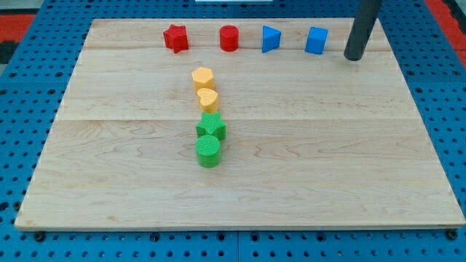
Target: Point your arm closer towards the blue cube
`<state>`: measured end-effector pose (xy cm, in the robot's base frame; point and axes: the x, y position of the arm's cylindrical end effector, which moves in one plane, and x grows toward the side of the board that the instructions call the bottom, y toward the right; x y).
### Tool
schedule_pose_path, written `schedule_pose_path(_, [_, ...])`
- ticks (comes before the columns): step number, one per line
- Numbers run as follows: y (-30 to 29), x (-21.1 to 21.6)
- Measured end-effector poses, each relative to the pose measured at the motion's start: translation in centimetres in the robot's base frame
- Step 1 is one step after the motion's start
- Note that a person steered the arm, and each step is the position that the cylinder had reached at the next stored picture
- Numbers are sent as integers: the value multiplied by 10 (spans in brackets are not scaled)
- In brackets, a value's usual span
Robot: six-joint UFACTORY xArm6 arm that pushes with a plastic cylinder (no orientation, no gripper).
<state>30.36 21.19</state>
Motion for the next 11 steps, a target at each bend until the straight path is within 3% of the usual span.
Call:
schedule_pose_path(1, [0,25])
schedule_pose_path(6, [-4,32])
schedule_pose_path(7, [-4,52])
schedule_pose_path(9, [87,-17])
schedule_pose_path(10, [68,-72])
schedule_pose_path(11, [-18,-71])
